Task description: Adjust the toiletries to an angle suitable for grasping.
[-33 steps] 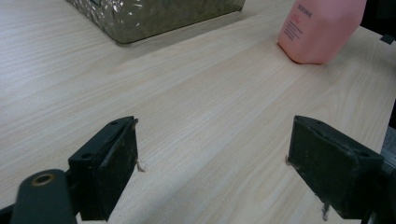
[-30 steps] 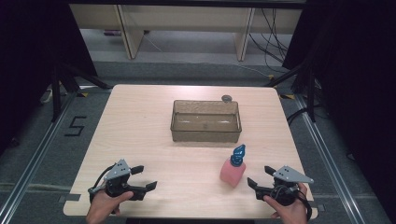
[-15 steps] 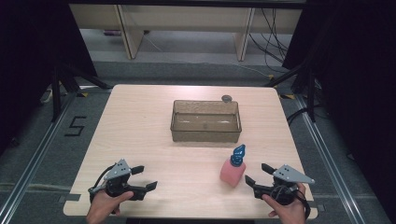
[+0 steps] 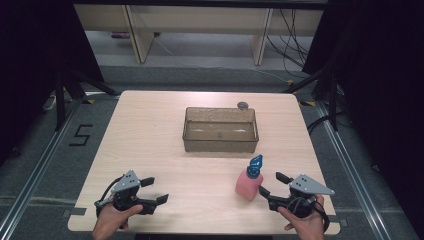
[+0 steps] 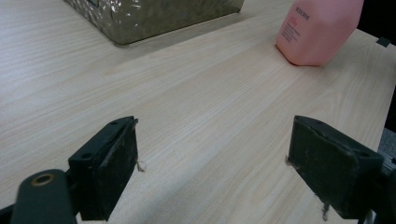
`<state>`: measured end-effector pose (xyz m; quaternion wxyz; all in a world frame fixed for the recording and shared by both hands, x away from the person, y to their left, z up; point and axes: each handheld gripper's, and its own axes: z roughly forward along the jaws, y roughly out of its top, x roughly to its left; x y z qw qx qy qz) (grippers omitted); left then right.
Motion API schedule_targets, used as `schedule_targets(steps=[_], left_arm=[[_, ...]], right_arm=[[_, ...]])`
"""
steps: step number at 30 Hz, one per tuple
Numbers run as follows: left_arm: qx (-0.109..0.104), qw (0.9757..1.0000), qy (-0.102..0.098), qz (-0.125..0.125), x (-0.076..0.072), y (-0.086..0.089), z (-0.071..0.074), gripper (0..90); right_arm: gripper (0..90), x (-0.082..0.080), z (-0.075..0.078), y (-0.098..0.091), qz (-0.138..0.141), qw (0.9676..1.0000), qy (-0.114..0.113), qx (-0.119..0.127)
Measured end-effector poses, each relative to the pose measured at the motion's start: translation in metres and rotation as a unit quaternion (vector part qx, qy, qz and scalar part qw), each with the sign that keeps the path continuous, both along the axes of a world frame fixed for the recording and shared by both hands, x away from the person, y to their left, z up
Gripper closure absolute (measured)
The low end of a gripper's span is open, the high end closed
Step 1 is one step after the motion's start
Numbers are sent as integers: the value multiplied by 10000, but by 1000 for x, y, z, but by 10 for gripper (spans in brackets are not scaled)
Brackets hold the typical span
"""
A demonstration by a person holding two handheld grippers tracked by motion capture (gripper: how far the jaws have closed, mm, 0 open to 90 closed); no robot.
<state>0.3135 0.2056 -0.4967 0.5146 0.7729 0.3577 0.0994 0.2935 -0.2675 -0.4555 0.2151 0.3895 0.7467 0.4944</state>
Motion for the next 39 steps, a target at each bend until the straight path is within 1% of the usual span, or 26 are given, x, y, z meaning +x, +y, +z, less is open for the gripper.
schedule_targets(steps=[1, 5, 7, 8, 10, 11, 12, 13, 14, 15, 16, 17, 18, 19, 20, 21, 22, 25, 28, 30, 31, 32, 35, 36, 38, 39], left_arm=[[-5, 10000, 2, 1, 0, 0, 0, 153], [36, 10000, 10, -10, 0, 0, 0, 153], [-23, 10000, -6, -7, 0, 0, 0, 153], [-29, 10000, -11, -3, 0, 0, 0, 153], [-42, 10000, -7, -3, 0, 0, 0, 153], [-9, 10000, 16, 36, -1, 0, 1, 153], [-44, 10000, 2, -10, 0, 0, 0, 153], [-44, 10000, 2, -10, 0, 0, 0, 153], [-15, 10000, 43, 30, 0, -1, 0, 153], [29, 10000, 58, 13, 0, -1, 0, 153], [15, 10000, 40, -28, 0, -1, -1, 154], [11, 10000, 47, -12, 0, -1, -1, 153], [29, 10000, 48, 9, 0, -1, 0, 154], [29, 10000, 48, 9, 0, -1, 0, 154], [0, 10000, 55, 23, 0, -1, 0, 153], [46, 10000, 62, 22, 0, -1, 0, 153], [2, 10000, 39, -14, 0, 0, -1, 154], [3, 10000, 54, 23, 0, -1, 0, 153], [6, 10000, 42, -17, 0, -1, -1, 153], [-27, 10000, 57, 24, -1, -1, 0, 153], [-22, 10000, 60, 22, 0, -1, 0, 153], [-24, 10000, 67, 39, -1, -1, 0, 153], [-19, 10000, 48, 25, 0, -1, 0, 153], [-22, 10000, 44, 31, 0, -1, 0, 153], [-3, 10000, 33, 14, 0, 0, 0, 153], [-19, 10000, 32, 23, 0, -1, 0, 153]], right_arm=[[237, 0, 0, 0, -4, 10000, -20, -23], [246, 1, 0, 3, 29, 10000, -56, 49], [248, 2, 1, 6, 38, 9999, -107, 31], [247, 3, 0, 7, 54, 9999, -55, 125], [247, 3, 1, 8, 86, 9999, -48, 86], [247, 3, 0, 10, 66, 9998, -80, 172], [247, 4, 2, 9, 124, 9999, -79, 65], [247, 4, 2, 9, 124, 9999, -79, 65], [247, 4, 2, 11, 117, 9998, -19, 153], [247, 6, 2, 11, 130, 9998, -85, 139], [247, 6, 3, 11, 124, 9998, -121, 105], [248, 7, 2, 13, 108, 9996, -195, 145], [248, 7, 3, 12, 140, 9997, -143, 119], [250, 7, 3, 14, 143, 9997, -28, 206], [250, 9, 3, 14, 191, 9996, -157, 150], [250, 9, 3, 14, 169, 9995, -204, 146], [252, 10, 2, 14, 176, 9995, -207, 159], [252, 10, 3, 15, 196, 9995, -164, 181], [252, 12, 4, 17, 239, 9994, -218, 117], [252, 12, 4, 17, 239, 9995, -190, 101], [252, 12, 4, 18, 226, 9994, -230, 110], [252, 10, 5, 19, 182, 9996, -82, 184], [252, 11, 5, 20, 218, 9995, -90, 195], [252, 13, 4, 20, 278, 9993, -193, 157], [252, 13, 4, 20, 258, 9994, -198, 146], [252, 13, 5, 21, 262, 9994, -129, 168]])
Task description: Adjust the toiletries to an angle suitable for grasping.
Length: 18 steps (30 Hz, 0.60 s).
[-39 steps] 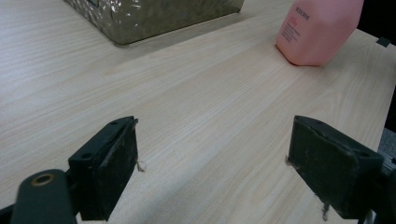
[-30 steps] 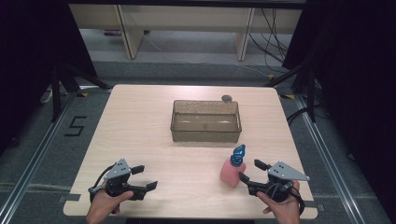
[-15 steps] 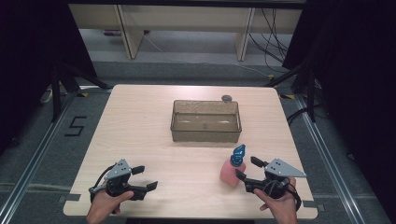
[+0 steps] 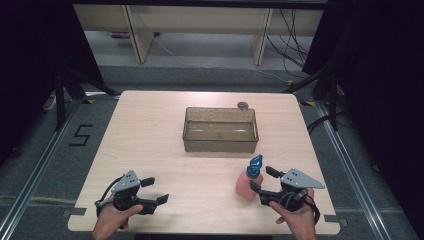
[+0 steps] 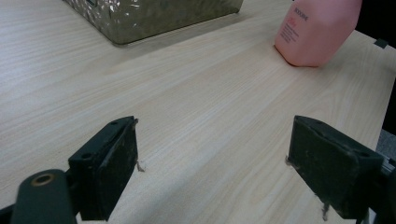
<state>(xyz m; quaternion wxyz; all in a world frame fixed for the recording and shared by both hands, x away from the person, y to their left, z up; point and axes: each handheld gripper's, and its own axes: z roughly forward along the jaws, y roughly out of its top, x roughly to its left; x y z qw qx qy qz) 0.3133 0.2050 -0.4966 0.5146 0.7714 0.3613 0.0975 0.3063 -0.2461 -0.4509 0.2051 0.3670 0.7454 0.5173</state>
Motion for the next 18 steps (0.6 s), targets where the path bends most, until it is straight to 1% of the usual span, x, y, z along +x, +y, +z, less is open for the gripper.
schedule_targets(steps=[1, 2, 3, 4, 5, 6, 7, 8, 9, 10, 11, 12, 13, 14, 15, 16, 17, 18], left_arm=[[-6, 10000, 0, 1, 0, 0, 0, 153], [-6, 10000, 0, 1, 0, 0, 0, 154], [-22, 10000, -14, -32, 0, 0, 0, 153], [-22, 10000, -14, -32, 0, 0, 0, 153], [-25, 10000, -12, -26, 0, 0, 0, 153], [-25, 10000, -12, -26, 0, 0, 0, 153], [13, 10000, 0, 2, 0, 0, 0, 153], [13, 10000, 0, 2, 0, 0, 0, 154], [-29, 10000, -8, -27, 1, 0, 0, 153], [-20, 10000, 3, -12, 0, 0, 0, 154], [-21, 10000, -10, -25, 1, 0, 1, 153], [-21, 10000, -10, -25, 1, 0, 1, 153], [-54, 10000, -4, -18, 1, 0, 0, 153], [-5, 10000, 3, -22, 1, 0, 1, 153], [-4, 10000, 23, 7, 0, 0, 1, 154], [-4, 10000, 23, 7, 0, 0, 1, 153], [3, 10000, -5, -40, 1, -1, 1, 154], [3, 10000, -5, -40, 1, -1, 1, 153]], right_arm=[[252, 1, 0, 0, 30, 10000, -59, -43], [252, 1, 0, 0, 30, 10000, -59, -43], [256, 3, -1, 2, 27, 10000, -73, 31], [257, 4, 0, 2, 40, 10000, -79, -41], [259, 5, 0, 3, 52, 9999, -109, -47], [259, 5, 0, 3, 52, 9999, -109, -47], [263, 7, -1, 6, 61, 9999, -112, 23], [265, 8, -1, 6, 67, 9999, -109, -12], [269, 8, -1, 8, 47, 10000, -52, 50], [273, 10, -1, 8, 79, 9999, -97, 12], [276, 10, -2, 10, 62, 9999, -56, 115], [276, 10, -2, 10, 62, 9999, -56, 115], [281, 12, -1, 9, 122, 9999, -45, 38], [282, 12, -2, 11, 63, 9999, -26, 125], [284, 14, -1, 9, 139, 9998, -145, 3], [284, 14, -1, 9, 139, 9998, -145, 3], [289, 14, -2, 13, 127, 9998, -62, 167], [289, 14, -2, 13, 127, 9998, -62, 167]])
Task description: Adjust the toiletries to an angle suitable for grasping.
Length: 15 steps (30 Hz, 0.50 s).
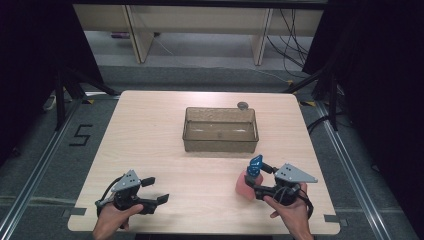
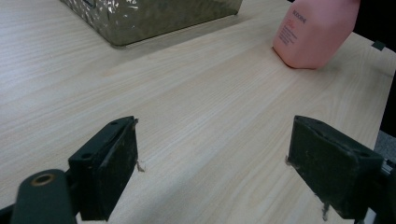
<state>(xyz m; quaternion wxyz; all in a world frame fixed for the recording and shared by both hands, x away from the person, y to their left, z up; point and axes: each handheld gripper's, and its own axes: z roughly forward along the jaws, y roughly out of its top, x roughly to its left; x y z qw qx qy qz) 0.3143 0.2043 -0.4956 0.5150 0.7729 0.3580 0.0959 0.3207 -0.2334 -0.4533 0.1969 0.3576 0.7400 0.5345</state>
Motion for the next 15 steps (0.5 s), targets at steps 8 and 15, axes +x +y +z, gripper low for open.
schedule_targets(steps=[8, 15], left_arm=[[83, 10000, 15, -28, 1, -3, 2, 153], [16, 10000, -4, -73, 1, -4, 1, 153]], right_arm=[[316, 5, 0, 3, 72, 9999, -2, -113], [332, 9, -1, 6, 179, 9998, -2, -58]])
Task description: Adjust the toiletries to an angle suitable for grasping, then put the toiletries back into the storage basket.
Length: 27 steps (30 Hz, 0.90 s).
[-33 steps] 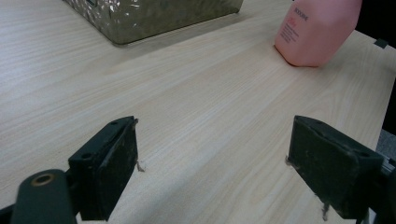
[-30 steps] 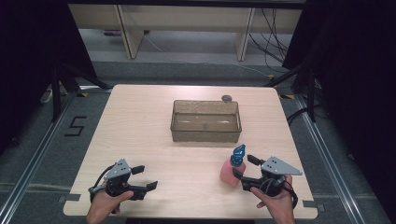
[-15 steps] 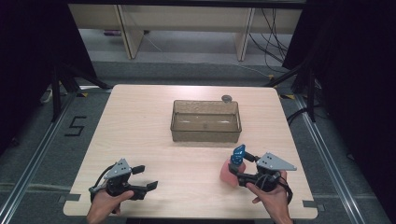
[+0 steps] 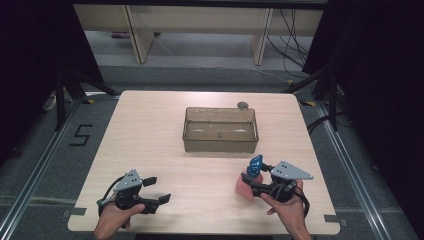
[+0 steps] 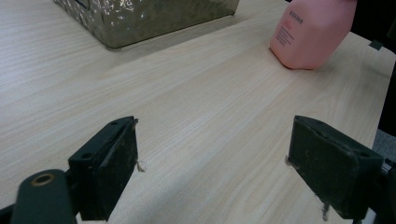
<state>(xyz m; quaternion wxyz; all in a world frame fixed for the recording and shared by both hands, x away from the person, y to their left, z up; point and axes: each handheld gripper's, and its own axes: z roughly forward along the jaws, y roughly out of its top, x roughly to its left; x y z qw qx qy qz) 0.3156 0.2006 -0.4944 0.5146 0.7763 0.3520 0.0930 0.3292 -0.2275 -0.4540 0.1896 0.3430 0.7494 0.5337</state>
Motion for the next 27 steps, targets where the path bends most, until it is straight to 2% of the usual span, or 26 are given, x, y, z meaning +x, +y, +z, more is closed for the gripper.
schedule_targets(steps=[1, 2, 5, 6, 7, 8, 10, 14, 15, 16, 17, 19, 20, 21, 22, 27], left_arm=[[0, 10000, 0, 0, 0, 0, 0, 153], [16, 10000, 18, 9, 0, 0, 0, 153], [13, 10000, 4, -11, 0, 0, 0, 153], [-32, 10000, 10, -5, -1, -1, 0, 153], [-32, 10000, 10, -5, -1, -1, 0, 153], [-11, 10000, 10, 9, -1, 0, 0, 153], [-75, 10000, 11, 17, -1, 0, 0, 153], [-52, 10000, -3, 20, 0, 0, 0, 153], [55, 10000, 20, 44, -1, 1, 1, 153], [22, 10000, 29, 55, -1, 0, 1, 153], [22, 10000, 29, 55, -1, 0, 1, 153], [-2, 10000, 22, -8, 0, 0, -1, 153], [-26, 10000, 10, -23, -1, 0, 0, 153], [48, 10000, 7, 7, -2, 0, 1, 153], [-20, 10000, 9, 27, -2, 0, 1, 154], [-59, 10000, -48, 61, -1, -1, 3, 153]], right_arm=[[332, 0, 0, 0, 0, 10000, 0, 0], [340, 0, 0, 0, -18, 9999, -61, -100], [343, 1, 0, 1, -28, 9999, -44, -99], [347, 0, -1, 4, -47, 10000, 78, 8], [347, 0, -1, 4, -47, 10000, 78, 8], [355, 3, -1, 3, -25, 9999, -94, -129], [358, 3, -1, 5, -5, 9999, -5, -114], [371, 4, -1, 4, 12, 9998, -74, -159], [374, 4, -2, 6, 7, 10000, -27, -51], [383, 3, -2, 5, -12, 9999, 102, -28], [383, 3, -2, 5, -12, 9999, 102, -28], [402, 4, -3, 6, 27, 9999, 92, 33], [417, 4, -2, 5, 26, 9999, 49, -112], [425, 5, -3, 5, 30, 9999, -33, -141], [441, 5, -3, 5, 16, 9999, 18, -122], [518, 6, -4, 4, 37, 10000, 67, 17]])
